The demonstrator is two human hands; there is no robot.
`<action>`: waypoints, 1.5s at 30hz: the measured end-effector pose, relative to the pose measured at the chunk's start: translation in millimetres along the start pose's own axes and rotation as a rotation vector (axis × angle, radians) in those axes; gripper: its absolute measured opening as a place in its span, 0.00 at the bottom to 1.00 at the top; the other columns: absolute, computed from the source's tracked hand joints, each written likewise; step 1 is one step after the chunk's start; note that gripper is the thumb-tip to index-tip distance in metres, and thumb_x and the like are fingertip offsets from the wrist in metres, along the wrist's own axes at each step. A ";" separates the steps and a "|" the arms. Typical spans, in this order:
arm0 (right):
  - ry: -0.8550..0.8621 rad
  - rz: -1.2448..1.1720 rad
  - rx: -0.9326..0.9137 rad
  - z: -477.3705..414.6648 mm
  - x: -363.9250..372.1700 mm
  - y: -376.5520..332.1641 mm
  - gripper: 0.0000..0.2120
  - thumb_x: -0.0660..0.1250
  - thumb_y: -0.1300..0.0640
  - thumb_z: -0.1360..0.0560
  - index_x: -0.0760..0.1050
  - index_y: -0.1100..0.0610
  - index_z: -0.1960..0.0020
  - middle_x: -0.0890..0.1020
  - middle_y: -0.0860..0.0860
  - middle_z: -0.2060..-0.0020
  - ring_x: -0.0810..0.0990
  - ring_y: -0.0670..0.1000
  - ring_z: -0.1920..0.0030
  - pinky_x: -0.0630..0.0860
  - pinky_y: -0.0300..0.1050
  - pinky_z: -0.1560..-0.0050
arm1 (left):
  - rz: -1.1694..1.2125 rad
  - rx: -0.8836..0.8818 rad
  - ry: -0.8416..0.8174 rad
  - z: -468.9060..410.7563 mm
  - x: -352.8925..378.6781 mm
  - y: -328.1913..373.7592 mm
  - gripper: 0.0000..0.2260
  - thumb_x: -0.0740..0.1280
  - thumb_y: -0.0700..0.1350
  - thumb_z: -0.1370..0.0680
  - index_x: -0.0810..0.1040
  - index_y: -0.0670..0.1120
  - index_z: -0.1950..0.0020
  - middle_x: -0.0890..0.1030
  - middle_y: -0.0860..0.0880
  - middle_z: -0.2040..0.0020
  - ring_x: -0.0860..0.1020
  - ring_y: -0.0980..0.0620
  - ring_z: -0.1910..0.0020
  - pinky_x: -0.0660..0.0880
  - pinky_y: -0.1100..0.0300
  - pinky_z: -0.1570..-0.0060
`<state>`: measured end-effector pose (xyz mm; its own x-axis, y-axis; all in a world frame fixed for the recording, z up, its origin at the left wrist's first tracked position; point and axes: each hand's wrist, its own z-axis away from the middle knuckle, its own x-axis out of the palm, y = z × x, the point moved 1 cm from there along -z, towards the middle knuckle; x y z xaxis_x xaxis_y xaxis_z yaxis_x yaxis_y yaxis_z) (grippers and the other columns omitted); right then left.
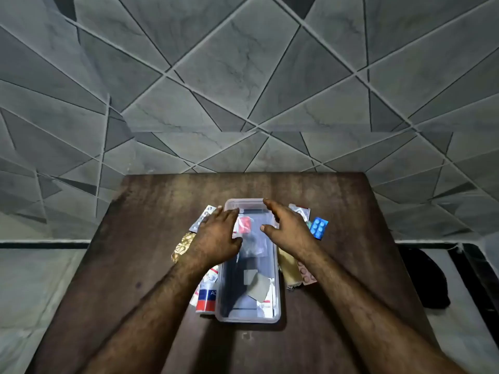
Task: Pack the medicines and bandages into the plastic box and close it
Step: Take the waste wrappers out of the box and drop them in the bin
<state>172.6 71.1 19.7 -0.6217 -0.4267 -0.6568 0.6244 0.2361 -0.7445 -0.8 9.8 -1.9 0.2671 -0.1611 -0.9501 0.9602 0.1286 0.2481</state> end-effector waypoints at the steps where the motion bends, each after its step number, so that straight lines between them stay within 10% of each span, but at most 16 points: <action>1: -0.018 0.029 0.014 -3.6 3.0 1.5 0.30 0.68 0.57 0.26 0.64 0.54 0.26 0.71 0.53 0.29 0.70 0.52 0.31 0.66 0.41 0.32 | -0.007 0.013 -0.010 -2.3 3.0 -1.5 0.34 0.64 0.52 0.26 0.57 0.46 0.23 0.64 0.46 0.23 0.58 0.43 0.23 0.59 0.47 0.26; 15: -0.254 0.329 0.108 -43.5 51.9 12.9 0.27 0.67 0.61 0.27 0.66 0.60 0.29 0.72 0.59 0.32 0.70 0.58 0.32 0.66 0.45 0.35 | 0.035 0.036 -0.290 6.1 51.3 30.9 0.23 0.65 0.47 0.25 0.69 0.41 0.32 0.73 0.40 0.36 0.75 0.41 0.41 0.75 0.51 0.43; 25: -0.385 0.531 0.105 -57.1 67.3 20.2 0.16 0.66 0.62 0.28 0.73 0.61 0.41 0.76 0.60 0.43 0.76 0.59 0.43 0.73 0.47 0.46 | 0.191 -0.213 -0.477 4.7 86.0 38.7 0.35 0.64 0.50 0.23 0.49 0.47 0.22 0.43 0.29 0.24 0.67 0.30 0.32 0.69 0.46 0.36; 31: -0.417 0.822 -0.074 -34.4 68.4 15.0 0.13 0.65 0.60 0.27 0.76 0.61 0.43 0.80 0.60 0.45 0.77 0.61 0.44 0.72 0.52 0.42 | 0.201 -0.145 -0.390 -13.6 78.4 29.1 0.21 0.63 0.46 0.24 0.67 0.43 0.32 0.71 0.41 0.33 0.63 0.41 0.30 0.62 0.48 0.34; 45: -0.556 0.949 -0.153 -7.7 83.1 23.8 0.23 0.72 0.54 0.32 0.75 0.58 0.39 0.80 0.57 0.46 0.75 0.61 0.42 0.69 0.53 0.41 | 0.279 -0.249 -0.020 -4.9 43.8 16.6 0.13 0.67 0.43 0.27 0.78 0.42 0.44 0.79 0.42 0.45 0.78 0.42 0.46 0.73 0.54 0.49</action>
<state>132.2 48.0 -53.5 0.3999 -0.3387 -0.8517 0.6459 0.7634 -0.0003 26.4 9.7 -40.3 0.5195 -0.1048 -0.8480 0.8013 0.4043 0.4409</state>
